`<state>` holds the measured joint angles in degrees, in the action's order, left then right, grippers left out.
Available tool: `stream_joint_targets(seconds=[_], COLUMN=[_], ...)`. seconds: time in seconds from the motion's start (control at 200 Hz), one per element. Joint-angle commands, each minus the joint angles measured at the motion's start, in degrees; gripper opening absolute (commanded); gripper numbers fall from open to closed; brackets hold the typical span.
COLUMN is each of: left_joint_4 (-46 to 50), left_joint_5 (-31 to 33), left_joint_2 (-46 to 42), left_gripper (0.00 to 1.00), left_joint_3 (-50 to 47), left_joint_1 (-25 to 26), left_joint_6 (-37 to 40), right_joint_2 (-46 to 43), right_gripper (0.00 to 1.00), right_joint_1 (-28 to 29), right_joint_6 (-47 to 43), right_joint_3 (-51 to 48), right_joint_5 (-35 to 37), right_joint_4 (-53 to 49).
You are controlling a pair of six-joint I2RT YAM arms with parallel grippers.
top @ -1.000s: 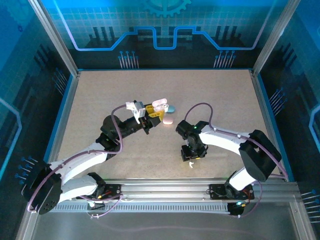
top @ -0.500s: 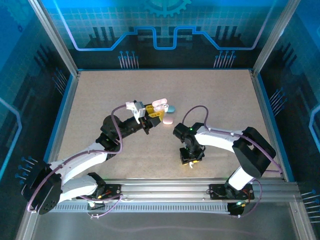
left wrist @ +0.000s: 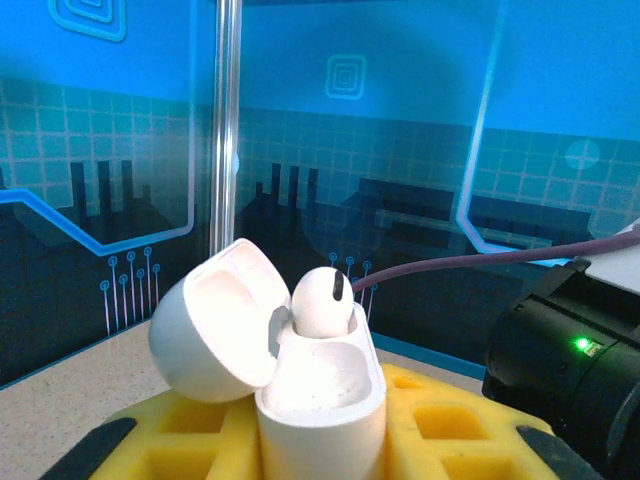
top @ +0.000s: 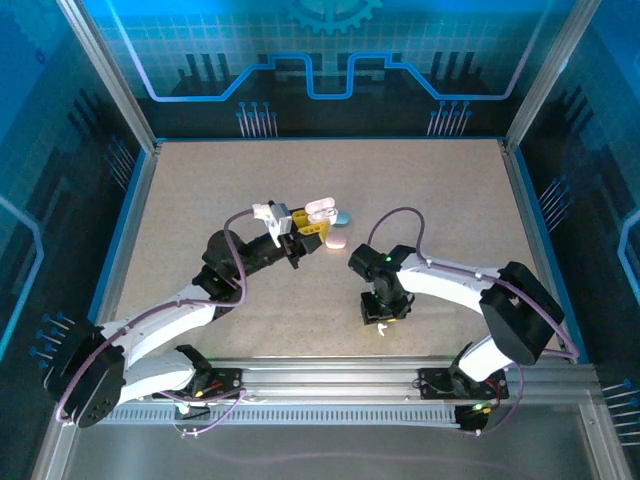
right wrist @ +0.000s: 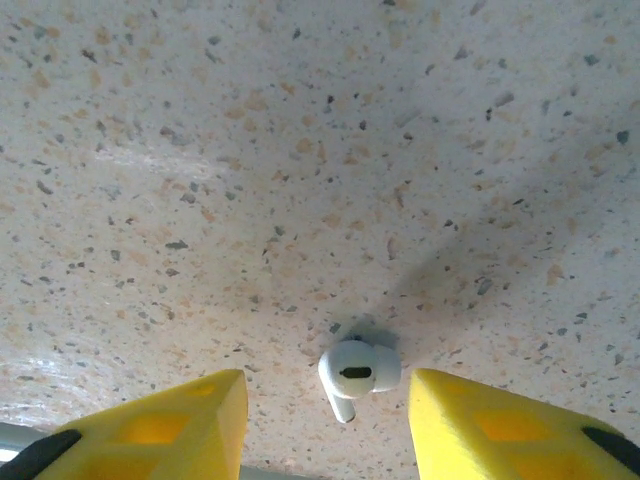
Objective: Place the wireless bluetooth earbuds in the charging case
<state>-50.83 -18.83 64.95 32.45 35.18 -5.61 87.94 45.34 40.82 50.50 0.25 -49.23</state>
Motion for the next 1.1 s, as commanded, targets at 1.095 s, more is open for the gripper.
stream_joint_targets(seconds=[1.095], left_joint_4=[-1.9], left_joint_5=[0.0], left_joint_2=[0.5], left_gripper=[0.26], left_joint_3=[0.2], left_joint_1=[0.4], left_joint_6=[-0.1], right_joint_2=[1.0], right_gripper=[0.41], right_joint_1=[-0.9], right_joint_6=[5.4], right_joint_3=[-4.2], right_joint_5=[0.4], right_joint_4=[3.5])
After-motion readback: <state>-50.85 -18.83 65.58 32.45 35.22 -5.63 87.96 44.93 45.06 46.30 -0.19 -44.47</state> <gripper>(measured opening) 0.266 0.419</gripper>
